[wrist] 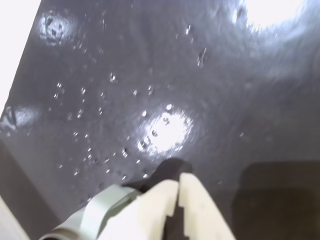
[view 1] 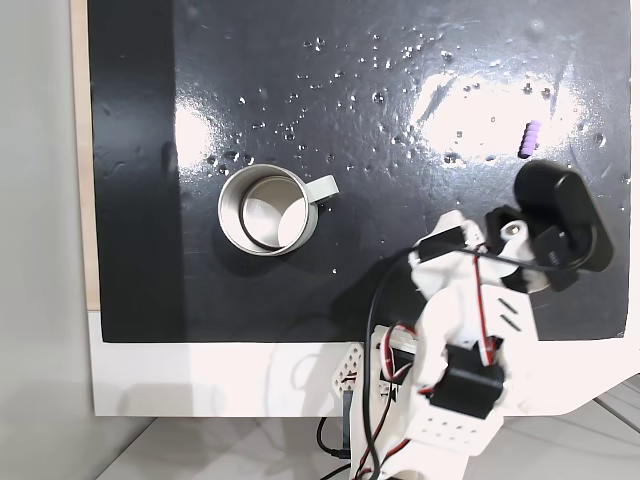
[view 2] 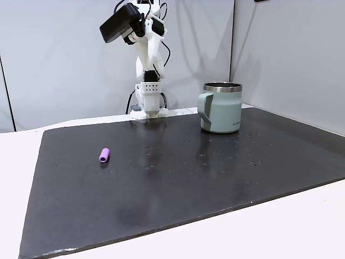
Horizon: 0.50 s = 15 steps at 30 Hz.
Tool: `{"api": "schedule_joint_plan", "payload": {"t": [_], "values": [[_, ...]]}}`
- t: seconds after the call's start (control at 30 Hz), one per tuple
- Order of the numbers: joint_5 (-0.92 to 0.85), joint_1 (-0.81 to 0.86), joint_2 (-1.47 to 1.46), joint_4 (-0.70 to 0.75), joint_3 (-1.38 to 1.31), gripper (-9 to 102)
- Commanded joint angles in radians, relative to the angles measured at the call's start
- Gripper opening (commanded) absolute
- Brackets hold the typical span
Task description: Grasp a pengrip and put it in the cup.
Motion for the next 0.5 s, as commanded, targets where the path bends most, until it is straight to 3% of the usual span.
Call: {"api": "schedule_joint_plan", "payload": {"t": [0.0,0.47], "values": [[-0.101,0.071,-0.098,-0.026,-0.146,0],[-0.350,0.219,-0.508,-0.126,-0.486,0]]}}
